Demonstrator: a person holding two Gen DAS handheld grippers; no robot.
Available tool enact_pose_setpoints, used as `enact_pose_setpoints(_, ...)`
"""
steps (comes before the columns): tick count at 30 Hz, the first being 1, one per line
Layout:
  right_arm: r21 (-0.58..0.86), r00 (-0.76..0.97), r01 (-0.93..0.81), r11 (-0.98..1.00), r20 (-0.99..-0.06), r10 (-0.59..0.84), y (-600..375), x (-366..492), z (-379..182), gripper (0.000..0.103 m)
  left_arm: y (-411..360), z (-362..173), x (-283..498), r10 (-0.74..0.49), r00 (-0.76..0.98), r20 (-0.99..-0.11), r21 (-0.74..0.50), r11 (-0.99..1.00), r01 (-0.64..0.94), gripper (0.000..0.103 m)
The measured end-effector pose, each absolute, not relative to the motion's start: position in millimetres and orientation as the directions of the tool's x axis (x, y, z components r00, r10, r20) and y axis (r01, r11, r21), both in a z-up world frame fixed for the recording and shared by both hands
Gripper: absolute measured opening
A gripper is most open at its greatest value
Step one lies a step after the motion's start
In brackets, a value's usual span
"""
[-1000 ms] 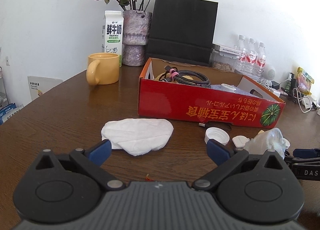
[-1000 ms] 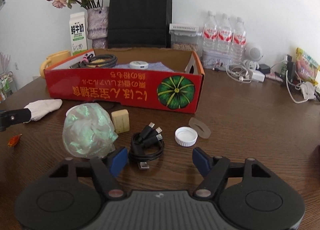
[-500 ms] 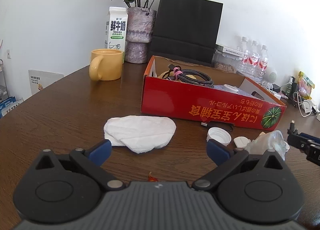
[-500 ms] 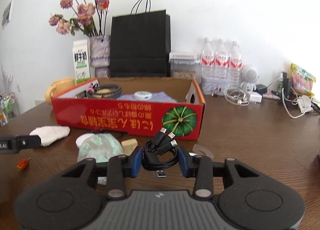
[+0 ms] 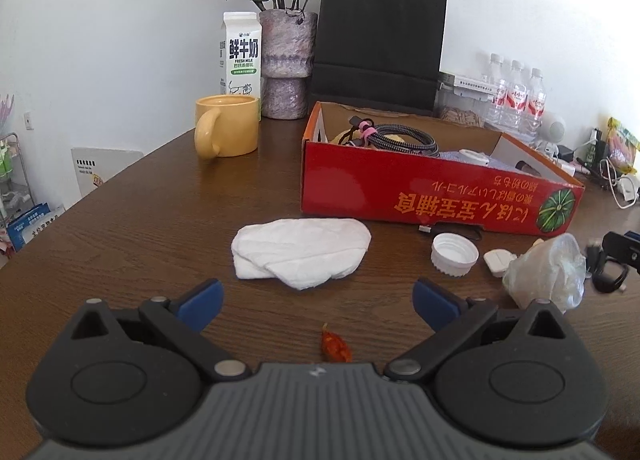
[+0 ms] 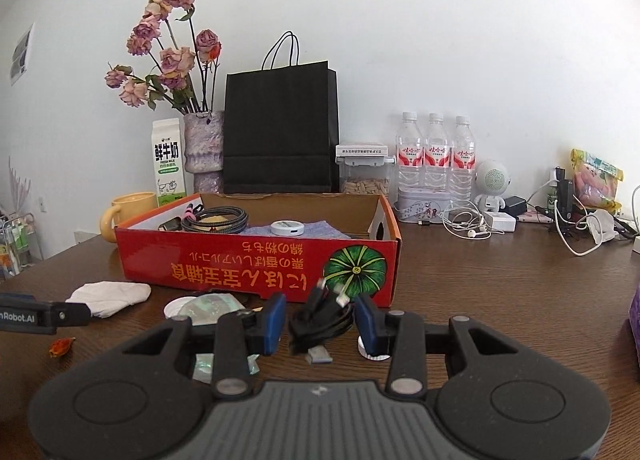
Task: Organize objects
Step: 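Grasp the small orange piece with left tool while right tool holds the charger cable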
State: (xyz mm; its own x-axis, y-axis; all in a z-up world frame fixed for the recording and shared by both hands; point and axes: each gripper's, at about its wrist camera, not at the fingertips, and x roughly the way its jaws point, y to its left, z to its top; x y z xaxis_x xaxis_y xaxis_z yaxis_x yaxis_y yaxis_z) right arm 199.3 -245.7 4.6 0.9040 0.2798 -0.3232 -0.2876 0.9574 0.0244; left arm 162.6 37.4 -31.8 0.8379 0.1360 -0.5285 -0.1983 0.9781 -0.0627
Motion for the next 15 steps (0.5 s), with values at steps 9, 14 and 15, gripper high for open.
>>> enact_pose_setpoints(9,0.021,0.901,-0.301,0.953,-0.322,0.291,-244,198,4,0.034,38,-43,151,0.084,0.782,-0.617,-0.048,0.988,-0.144,0.078)
enact_pose_setpoints(14,0.043,0.899,-0.277,0.960,-0.342,0.274,-251,199,3,0.056,32,-43,152,0.080,0.795,-0.602,-0.033,0.992,-0.124,0.037)
enact_pose_setpoints(15,0.046,0.896,-0.273,0.961,-0.353,0.271,-254,198,2,0.065,31,-43,152,0.083,0.799,-0.596,-0.028,0.992,-0.123,0.026)
